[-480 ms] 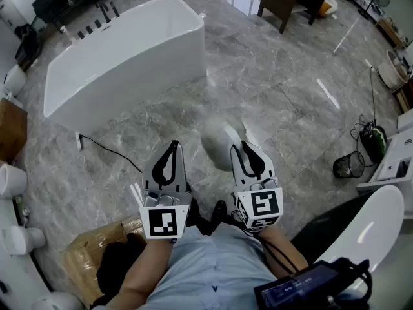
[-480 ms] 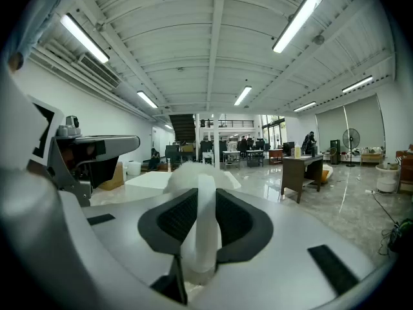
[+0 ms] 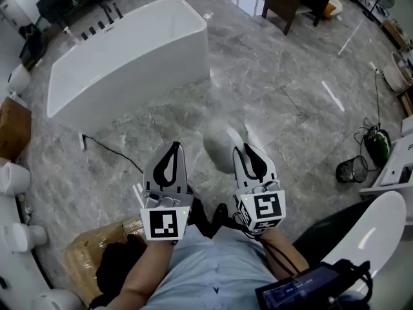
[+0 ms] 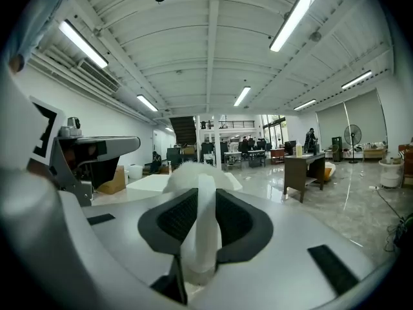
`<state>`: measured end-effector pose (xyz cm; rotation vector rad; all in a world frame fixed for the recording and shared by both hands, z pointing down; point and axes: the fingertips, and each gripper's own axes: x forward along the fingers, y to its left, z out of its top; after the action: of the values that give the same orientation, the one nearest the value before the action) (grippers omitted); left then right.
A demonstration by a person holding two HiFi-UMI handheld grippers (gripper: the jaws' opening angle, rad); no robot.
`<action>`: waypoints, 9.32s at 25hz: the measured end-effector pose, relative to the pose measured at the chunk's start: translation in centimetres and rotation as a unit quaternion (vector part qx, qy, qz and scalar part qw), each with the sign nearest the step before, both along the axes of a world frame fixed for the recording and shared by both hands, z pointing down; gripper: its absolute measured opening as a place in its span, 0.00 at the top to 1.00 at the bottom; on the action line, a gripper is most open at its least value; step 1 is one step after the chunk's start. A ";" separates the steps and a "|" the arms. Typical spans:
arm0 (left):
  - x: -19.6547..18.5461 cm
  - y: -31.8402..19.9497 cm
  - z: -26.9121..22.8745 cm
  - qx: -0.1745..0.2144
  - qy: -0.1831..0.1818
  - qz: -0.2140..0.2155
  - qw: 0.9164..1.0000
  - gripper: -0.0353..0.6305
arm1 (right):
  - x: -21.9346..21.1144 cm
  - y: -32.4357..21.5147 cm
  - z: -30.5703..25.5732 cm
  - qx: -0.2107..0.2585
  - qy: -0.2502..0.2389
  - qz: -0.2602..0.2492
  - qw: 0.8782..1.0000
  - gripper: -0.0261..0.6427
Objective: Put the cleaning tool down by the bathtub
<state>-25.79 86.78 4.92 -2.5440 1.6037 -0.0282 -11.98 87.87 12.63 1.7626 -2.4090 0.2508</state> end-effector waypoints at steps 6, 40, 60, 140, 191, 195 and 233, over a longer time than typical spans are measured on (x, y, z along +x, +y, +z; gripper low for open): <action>0.9 -2.2 1.3 -0.015 -0.003 -0.009 1.000 0.92 | 2.1 -2.6 1.3 -0.010 -0.002 0.006 1.000 0.81; -5.5 -36.1 1.4 -0.018 0.005 -0.016 1.000 0.92 | -2.7 -36.2 1.5 -0.028 0.010 0.018 0.999 0.82; 7.3 -56.6 4.4 -0.050 -0.007 0.019 0.999 0.92 | 9.2 -55.7 4.3 -0.053 0.005 0.043 0.998 0.82; 24.5 -118.5 23.7 -0.108 -0.018 -0.039 0.993 0.92 | 23.8 -117.9 26.0 -0.140 0.024 0.010 0.990 0.82; 28.2 -129.8 43.0 -0.070 0.004 -0.078 0.994 0.92 | 22.7 -126.1 58.4 -0.207 0.045 -0.012 0.977 0.82; 28.1 -129.7 44.2 -0.064 0.004 -0.078 0.995 0.92 | 22.0 -125.5 60.3 -0.206 0.048 -0.016 0.977 0.82; 26.9 -130.0 54.4 -0.059 0.042 -0.066 0.995 0.92 | 15.6 -124.8 81.5 -0.233 0.073 -0.030 0.969 0.82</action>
<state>1.14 -43.23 59.29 -2.5521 1.8532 -0.0308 3.66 -36.96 94.16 1.4392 -2.0770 0.6015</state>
